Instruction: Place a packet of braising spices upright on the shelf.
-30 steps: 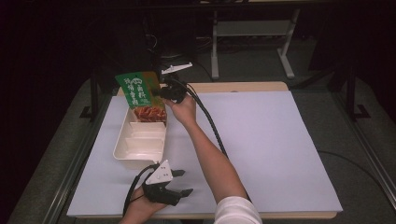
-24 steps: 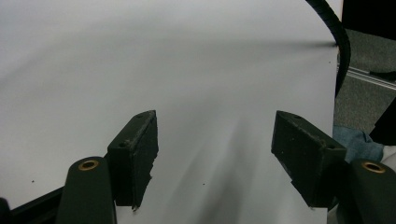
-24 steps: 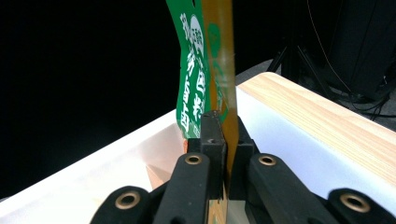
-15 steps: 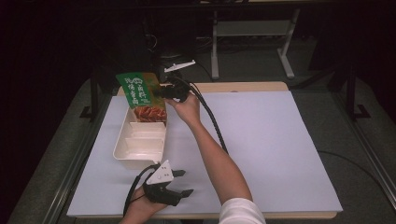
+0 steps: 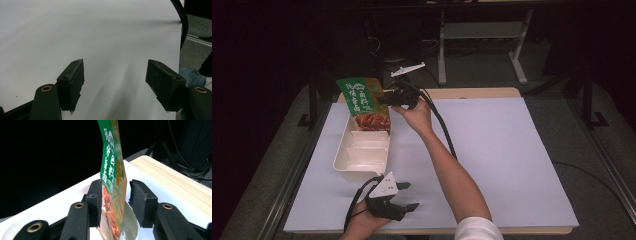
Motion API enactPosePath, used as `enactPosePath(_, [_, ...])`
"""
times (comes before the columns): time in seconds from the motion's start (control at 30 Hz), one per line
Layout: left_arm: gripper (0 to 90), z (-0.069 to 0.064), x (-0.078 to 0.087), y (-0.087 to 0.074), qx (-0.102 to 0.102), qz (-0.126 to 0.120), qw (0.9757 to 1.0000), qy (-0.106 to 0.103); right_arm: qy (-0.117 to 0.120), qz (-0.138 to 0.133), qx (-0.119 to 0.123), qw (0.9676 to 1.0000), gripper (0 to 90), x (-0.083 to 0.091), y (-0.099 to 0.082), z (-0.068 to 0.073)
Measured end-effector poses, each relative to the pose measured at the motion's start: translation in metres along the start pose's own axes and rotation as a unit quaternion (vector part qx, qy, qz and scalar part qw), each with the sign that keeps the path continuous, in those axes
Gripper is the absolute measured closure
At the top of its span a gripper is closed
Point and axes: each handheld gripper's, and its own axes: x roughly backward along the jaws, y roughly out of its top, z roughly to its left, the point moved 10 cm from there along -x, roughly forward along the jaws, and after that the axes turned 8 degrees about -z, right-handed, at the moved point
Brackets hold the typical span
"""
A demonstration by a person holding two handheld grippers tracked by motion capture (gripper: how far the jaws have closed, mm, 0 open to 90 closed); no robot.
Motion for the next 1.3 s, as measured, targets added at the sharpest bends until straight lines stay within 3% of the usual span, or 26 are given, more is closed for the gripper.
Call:
enactPosePath(0.67, [29.8,0.001,0.0,-0.001,-0.001,0.003,1.0,0.002,-0.004,0.011,-0.001,0.9999,54.7,0.028,-0.009,-0.004])
enactPosePath(1.3, [29.1,0.003,0.0,-0.003,0.001,0.007,1.0,0.005,-0.012,0.016,-0.012,0.9997,44.9,0.069,-0.018,-0.011])
